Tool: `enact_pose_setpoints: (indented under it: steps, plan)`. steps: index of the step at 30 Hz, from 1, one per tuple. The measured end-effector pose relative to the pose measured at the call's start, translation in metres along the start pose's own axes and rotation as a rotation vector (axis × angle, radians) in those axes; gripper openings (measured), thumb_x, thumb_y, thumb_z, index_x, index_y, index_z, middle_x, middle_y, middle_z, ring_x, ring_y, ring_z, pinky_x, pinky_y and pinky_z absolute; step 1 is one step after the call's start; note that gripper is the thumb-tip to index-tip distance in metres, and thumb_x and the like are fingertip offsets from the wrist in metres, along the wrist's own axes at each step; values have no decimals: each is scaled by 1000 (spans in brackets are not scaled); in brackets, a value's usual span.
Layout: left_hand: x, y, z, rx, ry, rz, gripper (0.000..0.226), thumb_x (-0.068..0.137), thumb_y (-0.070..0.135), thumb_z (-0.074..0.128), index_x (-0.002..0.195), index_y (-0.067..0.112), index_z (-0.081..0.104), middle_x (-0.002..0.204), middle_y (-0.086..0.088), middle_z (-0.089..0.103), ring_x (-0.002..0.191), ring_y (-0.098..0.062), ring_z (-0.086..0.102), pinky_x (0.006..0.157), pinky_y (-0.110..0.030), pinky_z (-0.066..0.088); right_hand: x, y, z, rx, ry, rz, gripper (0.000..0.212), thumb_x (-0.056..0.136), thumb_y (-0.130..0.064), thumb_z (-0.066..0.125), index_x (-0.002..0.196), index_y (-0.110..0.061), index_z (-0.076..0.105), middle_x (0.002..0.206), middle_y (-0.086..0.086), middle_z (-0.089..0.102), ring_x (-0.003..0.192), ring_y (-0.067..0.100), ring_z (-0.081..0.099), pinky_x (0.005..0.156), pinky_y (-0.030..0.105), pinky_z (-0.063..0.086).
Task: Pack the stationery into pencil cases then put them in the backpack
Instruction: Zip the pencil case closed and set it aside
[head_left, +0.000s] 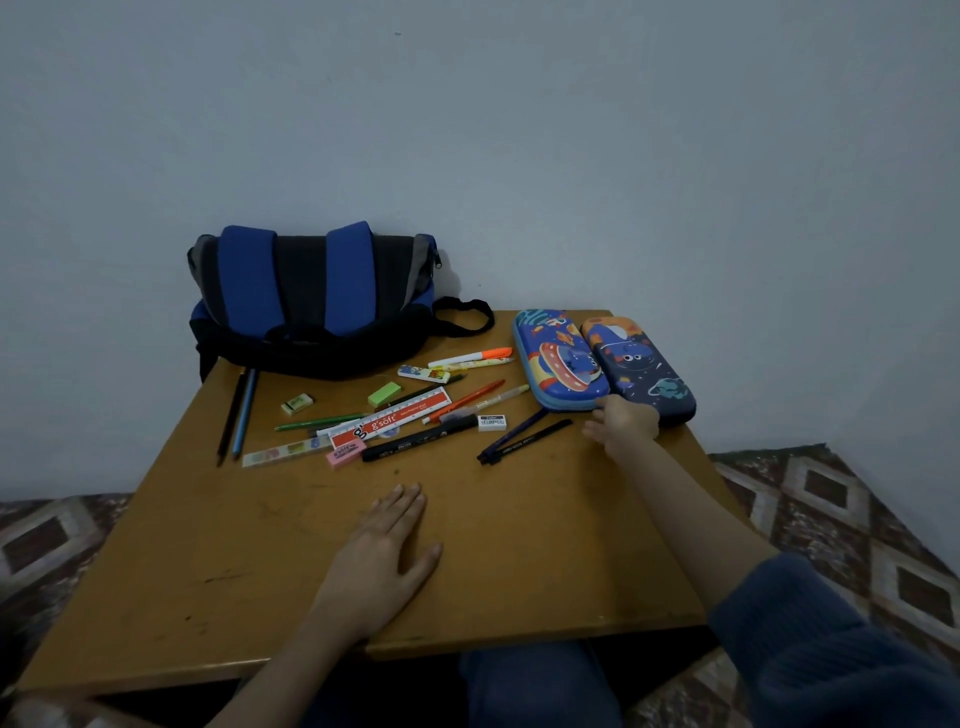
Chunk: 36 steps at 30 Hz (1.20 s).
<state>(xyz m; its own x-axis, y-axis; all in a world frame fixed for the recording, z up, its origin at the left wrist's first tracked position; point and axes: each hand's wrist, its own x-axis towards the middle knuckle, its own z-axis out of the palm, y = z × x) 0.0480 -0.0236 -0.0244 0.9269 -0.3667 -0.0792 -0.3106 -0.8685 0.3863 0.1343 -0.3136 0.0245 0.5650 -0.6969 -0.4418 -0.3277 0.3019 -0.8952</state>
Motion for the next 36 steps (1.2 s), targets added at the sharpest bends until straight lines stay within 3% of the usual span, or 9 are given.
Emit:
enact_pose_setpoints:
  steps: [2,4,6,9,13,23,28,32,36]
  plan:
    - [0,0,1,-9,-8,-5,123,43,93,-16,148,33,6,156,15,1,138,1,-4,110,-22,0,4,-5,-10,-348,155,-227,38,86,-13,61,119,5,52,117,16,60,104,32,60,72,30,47]
    - [-2,4,-1,-29,-8,8,103,63,90,6,148,32,7,156,14,2,139,0,-2,111,-22,1,10,-11,-20,-600,189,-425,35,83,-15,62,111,5,58,116,20,60,106,35,57,72,29,43]
    - [-4,7,-4,-22,2,7,76,87,67,31,148,30,7,156,13,2,142,-4,0,112,-22,3,17,-13,-28,-792,203,-536,45,80,-18,66,118,2,53,124,22,52,115,36,50,88,36,45]
    - [-4,8,-5,-21,5,5,68,92,56,36,148,31,7,156,13,2,143,-6,1,114,-24,5,25,-16,-36,-996,194,-563,60,80,-24,67,131,-5,42,133,20,41,125,35,37,102,46,34]
    - [-2,7,-4,-21,6,6,68,92,55,37,148,31,7,156,14,2,142,-3,0,113,-23,5,37,-20,-42,-979,152,-535,69,79,-35,69,135,-9,38,135,19,39,128,36,34,103,47,32]
    - [-3,5,-4,-31,49,20,67,91,55,39,148,30,14,155,14,9,141,-1,5,110,-19,2,60,-32,-39,-998,10,-369,108,65,-40,81,145,-9,16,145,23,28,135,38,26,110,48,27]
    - [-2,3,-2,-31,57,31,66,92,54,40,148,30,16,155,15,11,131,9,0,109,-18,2,57,-33,-45,-1166,54,-366,111,62,-58,76,140,0,23,142,22,29,133,37,28,109,44,27]
    - [-1,4,-2,-31,36,6,67,91,56,39,148,31,14,156,14,9,141,-1,5,112,-22,7,51,-24,-53,-1161,-2,-386,107,65,-58,72,141,0,24,138,20,33,132,34,26,104,40,33]
    - [-2,4,-2,-24,10,-7,67,91,56,38,148,31,12,156,13,8,143,-4,5,115,-26,11,39,-20,-64,-1063,0,-362,120,49,-66,74,139,-2,28,136,18,40,126,34,40,102,43,40]
